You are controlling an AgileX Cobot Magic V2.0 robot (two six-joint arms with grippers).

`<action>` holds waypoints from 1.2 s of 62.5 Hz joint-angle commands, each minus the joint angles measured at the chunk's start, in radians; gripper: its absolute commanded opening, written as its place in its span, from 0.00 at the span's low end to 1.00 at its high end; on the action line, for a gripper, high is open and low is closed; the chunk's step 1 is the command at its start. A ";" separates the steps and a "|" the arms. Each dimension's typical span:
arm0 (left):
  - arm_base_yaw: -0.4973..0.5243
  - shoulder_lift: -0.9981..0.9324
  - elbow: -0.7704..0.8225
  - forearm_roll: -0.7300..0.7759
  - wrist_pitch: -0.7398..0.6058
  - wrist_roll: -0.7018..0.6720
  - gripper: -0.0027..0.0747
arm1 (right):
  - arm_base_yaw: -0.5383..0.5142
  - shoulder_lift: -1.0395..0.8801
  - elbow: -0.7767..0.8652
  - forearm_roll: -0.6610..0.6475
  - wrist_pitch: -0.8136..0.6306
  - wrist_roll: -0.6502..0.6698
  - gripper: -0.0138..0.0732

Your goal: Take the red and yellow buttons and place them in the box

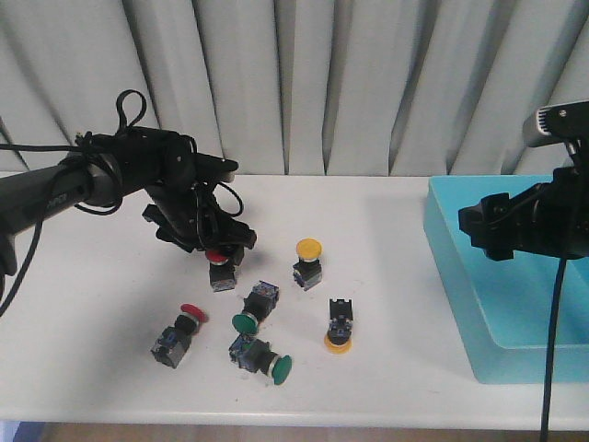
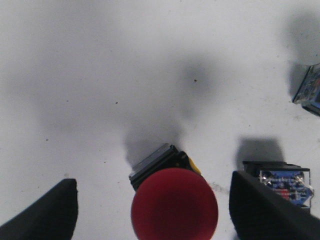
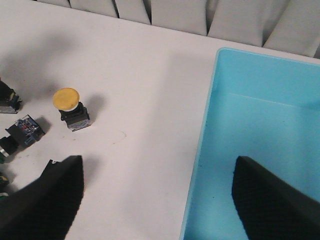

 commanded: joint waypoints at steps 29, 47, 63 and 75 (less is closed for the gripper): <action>-0.007 -0.044 -0.031 -0.061 -0.022 -0.005 0.21 | 0.000 -0.017 -0.029 0.005 -0.045 0.002 0.82; -0.007 -0.112 -0.031 -0.061 -0.022 0.006 0.03 | 0.002 -0.017 -0.029 0.006 -0.062 -0.050 0.82; -0.007 -0.308 -0.031 -0.147 -0.023 0.025 0.02 | 0.069 -0.008 -0.029 0.040 -0.153 -0.286 0.82; -0.015 -0.477 -0.031 -0.586 0.078 0.161 0.03 | 0.365 0.078 -0.029 0.035 -0.233 -0.501 0.82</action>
